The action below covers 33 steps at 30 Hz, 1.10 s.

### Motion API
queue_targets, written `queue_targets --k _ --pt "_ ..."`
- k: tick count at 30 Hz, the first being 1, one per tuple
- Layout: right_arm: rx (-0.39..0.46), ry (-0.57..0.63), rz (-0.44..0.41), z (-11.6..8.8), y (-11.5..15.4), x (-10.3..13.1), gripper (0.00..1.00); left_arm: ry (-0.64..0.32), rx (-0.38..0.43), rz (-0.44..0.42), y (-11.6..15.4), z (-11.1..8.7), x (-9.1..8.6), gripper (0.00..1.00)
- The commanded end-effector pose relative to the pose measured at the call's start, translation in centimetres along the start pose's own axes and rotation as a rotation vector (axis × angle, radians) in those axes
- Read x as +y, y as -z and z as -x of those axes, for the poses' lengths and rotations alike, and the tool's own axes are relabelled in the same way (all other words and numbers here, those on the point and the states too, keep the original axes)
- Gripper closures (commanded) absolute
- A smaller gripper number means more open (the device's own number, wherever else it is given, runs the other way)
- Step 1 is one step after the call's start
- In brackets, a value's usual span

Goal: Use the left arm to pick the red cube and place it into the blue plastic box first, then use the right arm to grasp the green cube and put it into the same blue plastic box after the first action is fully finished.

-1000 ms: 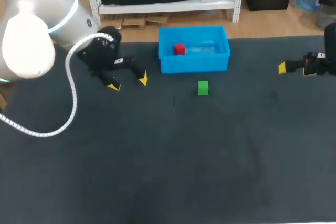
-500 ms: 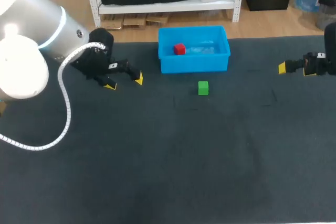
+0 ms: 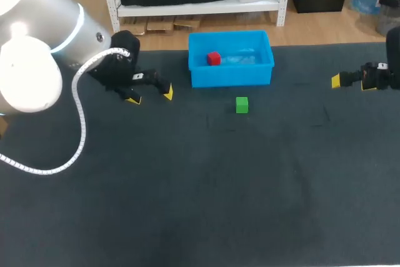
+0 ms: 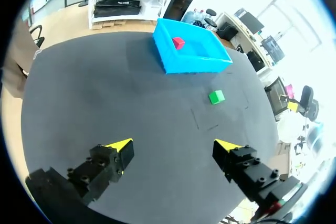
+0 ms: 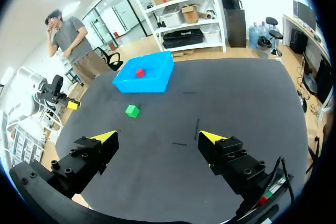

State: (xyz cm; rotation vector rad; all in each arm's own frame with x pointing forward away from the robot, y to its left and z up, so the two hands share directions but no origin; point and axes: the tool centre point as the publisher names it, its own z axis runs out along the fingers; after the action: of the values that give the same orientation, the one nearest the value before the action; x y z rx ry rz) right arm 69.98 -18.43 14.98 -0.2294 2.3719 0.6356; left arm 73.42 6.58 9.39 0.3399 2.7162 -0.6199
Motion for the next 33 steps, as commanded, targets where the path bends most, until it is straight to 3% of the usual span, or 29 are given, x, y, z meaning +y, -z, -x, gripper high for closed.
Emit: queue_targets --k 1,26,33 --pt "0.001 0.001 0.000 0.0 0.0 0.0 0.00 0.000 0.003 -0.001 -0.1 0.1 0.0 0.00" --pt "0.001 0.001 0.000 0.0 0.0 0.0 0.00 0.000 0.003 -0.001 -0.1 0.1 0.0 0.00" --pt "0.027 0.027 -0.050 1.1 -0.5 0.3 0.00 0.000 0.003 -0.001 -0.1 0.1 0.0 0.00"
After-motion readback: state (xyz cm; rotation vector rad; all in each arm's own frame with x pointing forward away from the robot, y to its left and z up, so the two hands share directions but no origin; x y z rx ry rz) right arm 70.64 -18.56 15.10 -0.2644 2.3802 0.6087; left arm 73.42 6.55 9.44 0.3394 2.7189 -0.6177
